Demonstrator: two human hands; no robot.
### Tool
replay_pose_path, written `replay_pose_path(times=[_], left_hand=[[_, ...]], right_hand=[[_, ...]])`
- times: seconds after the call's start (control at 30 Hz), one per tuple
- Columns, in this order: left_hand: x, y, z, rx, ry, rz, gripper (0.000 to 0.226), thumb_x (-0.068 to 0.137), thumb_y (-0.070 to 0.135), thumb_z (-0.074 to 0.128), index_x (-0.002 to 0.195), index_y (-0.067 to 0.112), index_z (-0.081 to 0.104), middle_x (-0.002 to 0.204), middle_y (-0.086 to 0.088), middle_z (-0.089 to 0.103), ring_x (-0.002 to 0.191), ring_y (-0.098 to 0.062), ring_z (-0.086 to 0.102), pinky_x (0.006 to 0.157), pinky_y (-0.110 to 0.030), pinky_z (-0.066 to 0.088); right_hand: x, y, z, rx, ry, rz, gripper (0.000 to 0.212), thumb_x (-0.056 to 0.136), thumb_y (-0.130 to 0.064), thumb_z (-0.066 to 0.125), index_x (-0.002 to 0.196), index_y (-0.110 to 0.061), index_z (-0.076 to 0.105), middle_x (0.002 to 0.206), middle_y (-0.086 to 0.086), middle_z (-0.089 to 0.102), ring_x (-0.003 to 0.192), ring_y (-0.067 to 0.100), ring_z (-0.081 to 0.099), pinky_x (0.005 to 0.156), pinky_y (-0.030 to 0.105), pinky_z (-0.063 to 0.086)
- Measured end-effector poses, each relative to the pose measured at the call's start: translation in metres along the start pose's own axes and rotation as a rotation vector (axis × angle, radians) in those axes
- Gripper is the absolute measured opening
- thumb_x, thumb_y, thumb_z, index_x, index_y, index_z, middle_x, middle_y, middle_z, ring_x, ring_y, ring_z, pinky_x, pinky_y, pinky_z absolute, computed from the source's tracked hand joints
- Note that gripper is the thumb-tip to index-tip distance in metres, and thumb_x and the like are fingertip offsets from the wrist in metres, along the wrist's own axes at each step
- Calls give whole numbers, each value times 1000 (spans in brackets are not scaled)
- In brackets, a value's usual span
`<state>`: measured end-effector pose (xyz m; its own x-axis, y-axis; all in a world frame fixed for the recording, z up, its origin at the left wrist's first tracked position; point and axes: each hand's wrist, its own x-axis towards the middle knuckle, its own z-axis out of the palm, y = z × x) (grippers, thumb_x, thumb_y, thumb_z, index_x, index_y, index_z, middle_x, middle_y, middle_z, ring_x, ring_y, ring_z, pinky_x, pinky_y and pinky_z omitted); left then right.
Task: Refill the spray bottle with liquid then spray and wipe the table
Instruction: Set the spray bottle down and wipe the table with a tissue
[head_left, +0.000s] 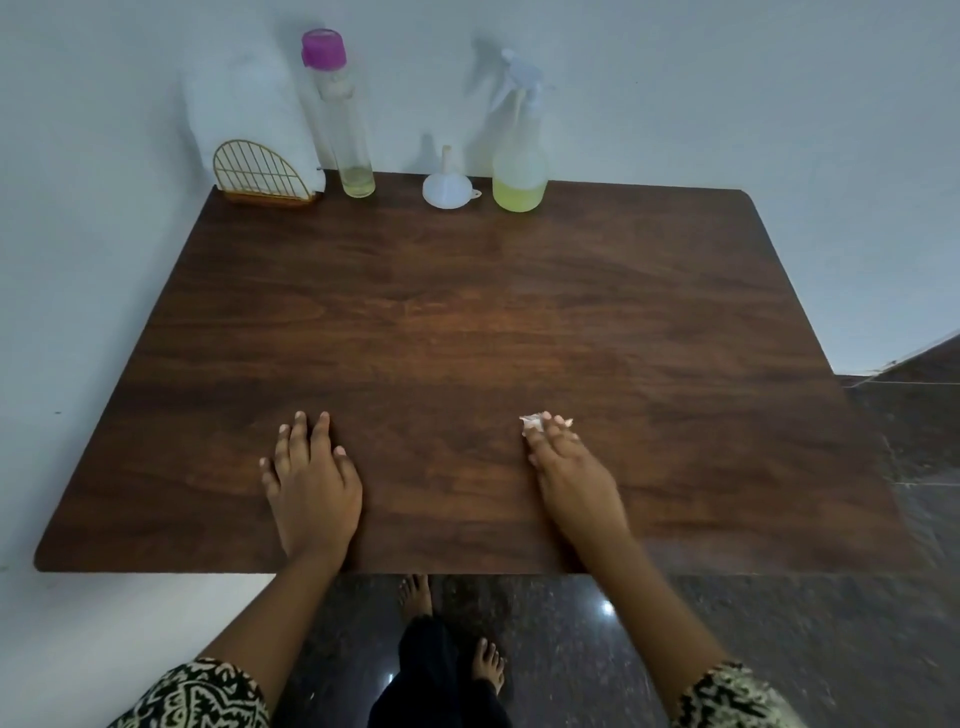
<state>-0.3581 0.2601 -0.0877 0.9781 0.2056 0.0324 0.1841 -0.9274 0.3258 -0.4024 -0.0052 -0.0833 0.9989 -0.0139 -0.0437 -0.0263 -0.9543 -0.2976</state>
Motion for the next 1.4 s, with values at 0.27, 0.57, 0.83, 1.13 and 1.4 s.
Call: replay_pose_path(times=[0.27,0.57,0.83,1.13,1.4], left_hand=[[-1,-1,-1,17,-2,28,45,96,15,49,140,9,48,151,-18,39,143,-36,29,113,-58,19],[-5,3,-1,40,-16,118,44,96,15,51,139,6,49,149,-18,42,141,-35,33,112,-60,18],[-6,3,-3,37,-35,148,45,96,17,50,139,5,48,150,-16,42,142,-33,32,113,-59,16],[-15,22,1,-26,-55,9,50,98,19,44,146,8,37,156,-13,31,147,-30,20,114,-61,10],[-22,43,9,6,-143,-51,55,99,30,40,150,14,28,160,-17,16,148,-36,7,113,-64,3]], right_hand=[[-33,-60,12,-211,-51,-112,53,88,-28,34,125,-1,60,124,13,63,115,28,61,101,43,43],[-67,40,-19,-153,102,533,70,92,-42,25,141,7,34,141,25,44,132,37,42,113,47,27],[-106,6,0,-211,-8,275,66,92,-46,28,136,-1,46,135,17,54,125,30,52,110,46,31],[-116,15,2,-129,9,278,77,94,-58,15,145,-2,33,150,14,36,139,28,35,116,39,13],[-104,136,-48,-121,96,829,89,86,-64,10,150,-2,11,156,20,19,144,32,19,117,50,14]])
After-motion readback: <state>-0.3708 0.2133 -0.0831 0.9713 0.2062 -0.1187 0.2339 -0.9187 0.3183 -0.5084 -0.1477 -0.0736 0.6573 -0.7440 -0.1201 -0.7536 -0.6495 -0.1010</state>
